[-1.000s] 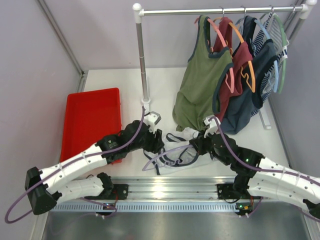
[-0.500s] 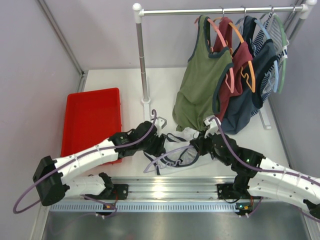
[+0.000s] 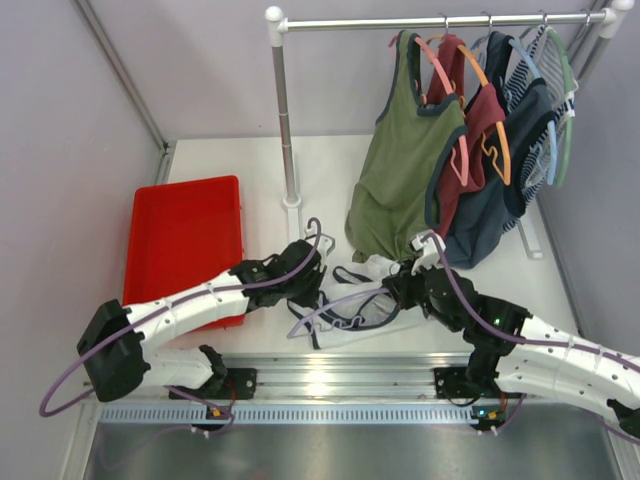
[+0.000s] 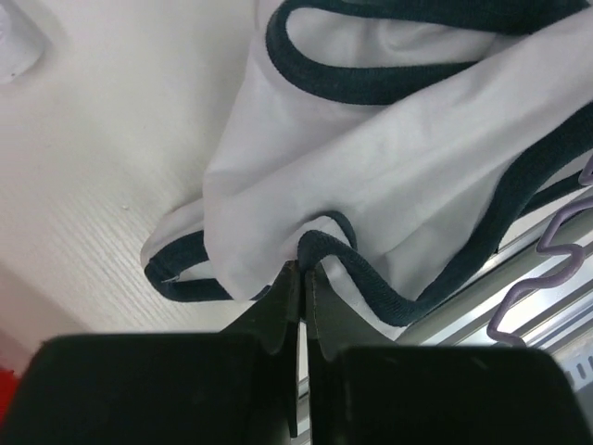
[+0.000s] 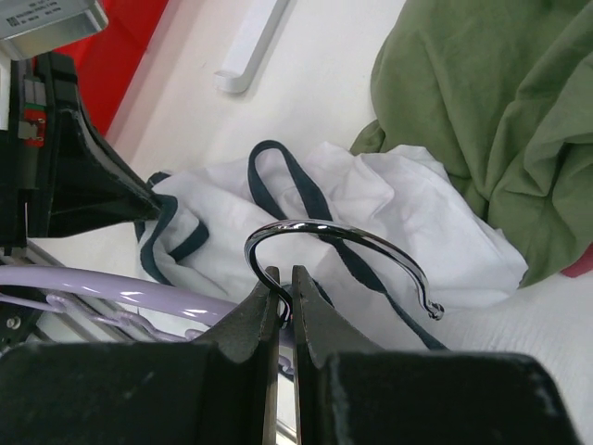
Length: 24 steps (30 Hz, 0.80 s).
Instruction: Place the tank top on the hanger
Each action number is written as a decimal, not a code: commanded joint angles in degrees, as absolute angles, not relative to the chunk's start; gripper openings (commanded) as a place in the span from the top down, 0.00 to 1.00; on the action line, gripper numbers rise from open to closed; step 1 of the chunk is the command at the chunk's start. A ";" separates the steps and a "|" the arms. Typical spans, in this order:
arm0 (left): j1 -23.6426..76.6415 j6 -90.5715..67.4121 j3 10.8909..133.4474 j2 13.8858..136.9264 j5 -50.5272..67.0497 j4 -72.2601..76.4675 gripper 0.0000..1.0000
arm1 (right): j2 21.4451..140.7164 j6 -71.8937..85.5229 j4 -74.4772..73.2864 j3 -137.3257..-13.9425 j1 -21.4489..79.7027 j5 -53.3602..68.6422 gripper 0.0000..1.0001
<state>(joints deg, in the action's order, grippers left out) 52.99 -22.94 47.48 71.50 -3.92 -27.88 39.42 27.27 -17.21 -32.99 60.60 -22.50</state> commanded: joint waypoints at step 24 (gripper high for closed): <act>52.47 -28.39 45.71 62.14 -1.94 -35.16 1.00 | 43.95 35.59 -32.96 -44.56 60.91 -45.35 1.00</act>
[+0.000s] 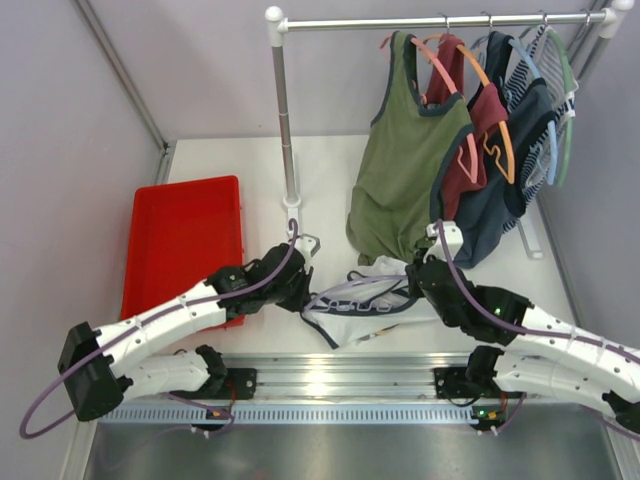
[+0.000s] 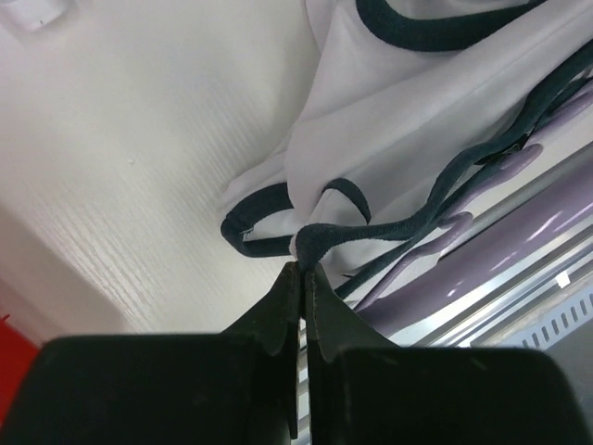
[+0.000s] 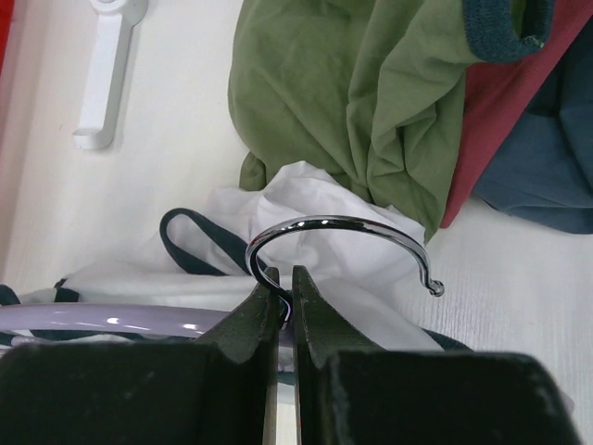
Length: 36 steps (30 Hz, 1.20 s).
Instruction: Place the tank top on the hanger
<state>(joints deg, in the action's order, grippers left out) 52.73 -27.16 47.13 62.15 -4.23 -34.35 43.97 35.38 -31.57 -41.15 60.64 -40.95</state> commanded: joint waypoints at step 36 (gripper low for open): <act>52.65 -26.90 62.57 61.87 5.01 -45.09 1.00 | 48.78 39.10 -38.14 -48.34 60.73 -54.22 1.00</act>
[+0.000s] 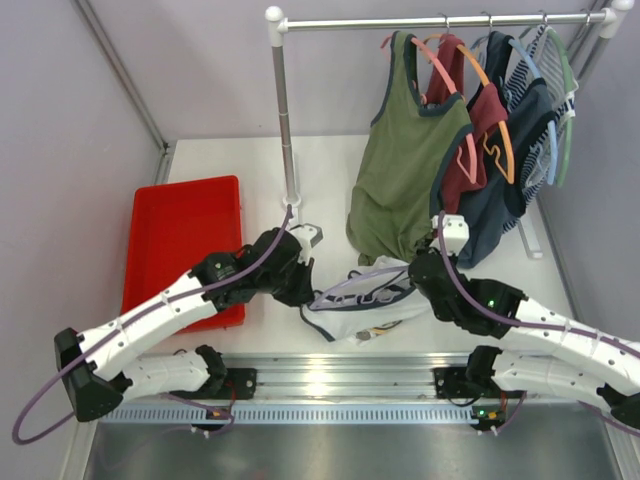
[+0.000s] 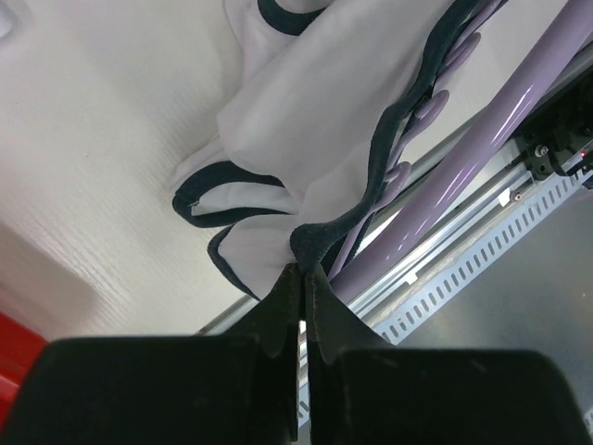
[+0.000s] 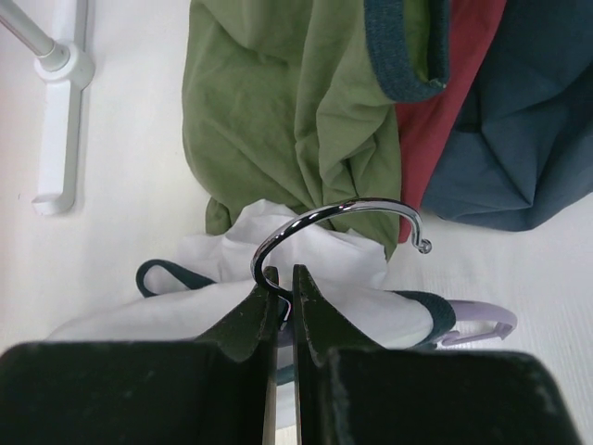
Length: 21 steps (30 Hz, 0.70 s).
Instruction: Place the tank top on the hanger
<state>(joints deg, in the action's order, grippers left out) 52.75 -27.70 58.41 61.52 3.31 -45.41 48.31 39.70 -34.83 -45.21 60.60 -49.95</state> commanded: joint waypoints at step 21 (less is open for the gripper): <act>52.73 -29.80 58.35 55.28 10.01 -48.95 1.00 | 51.68 43.59 -42.01 -50.45 60.73 -58.36 1.00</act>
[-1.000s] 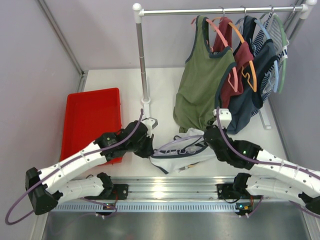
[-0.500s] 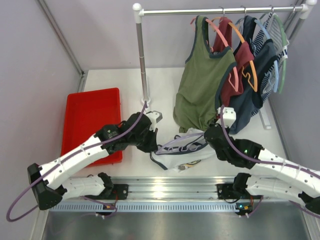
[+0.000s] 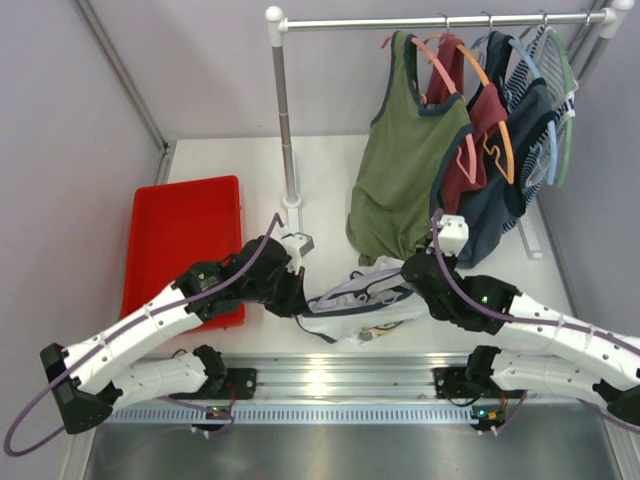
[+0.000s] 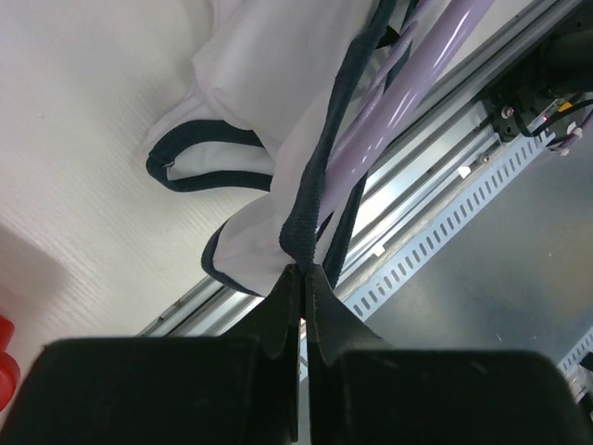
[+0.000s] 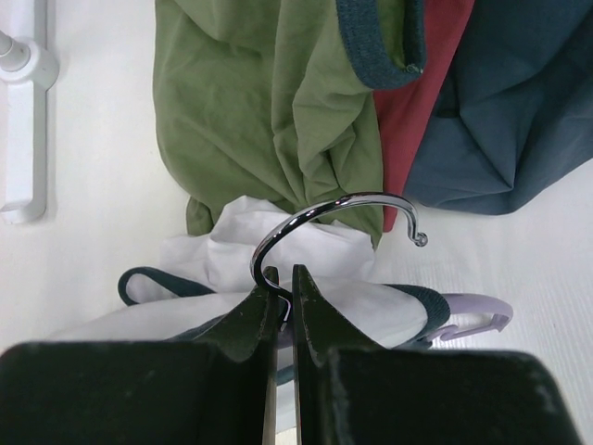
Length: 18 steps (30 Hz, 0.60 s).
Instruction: Place the tank top on the hanger
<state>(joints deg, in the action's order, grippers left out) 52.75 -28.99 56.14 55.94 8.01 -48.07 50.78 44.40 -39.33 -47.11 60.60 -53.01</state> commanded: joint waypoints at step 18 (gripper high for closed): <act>53.17 -25.23 77.95 70.04 12.57 -45.26 1.00 | 57.13 43.42 -42.63 -59.76 64.25 -60.04 1.00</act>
<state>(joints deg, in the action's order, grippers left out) 52.80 -27.09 73.78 68.16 10.57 -47.16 57.08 44.88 -42.81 -55.35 63.61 -56.80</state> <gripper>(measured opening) 0.024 0.038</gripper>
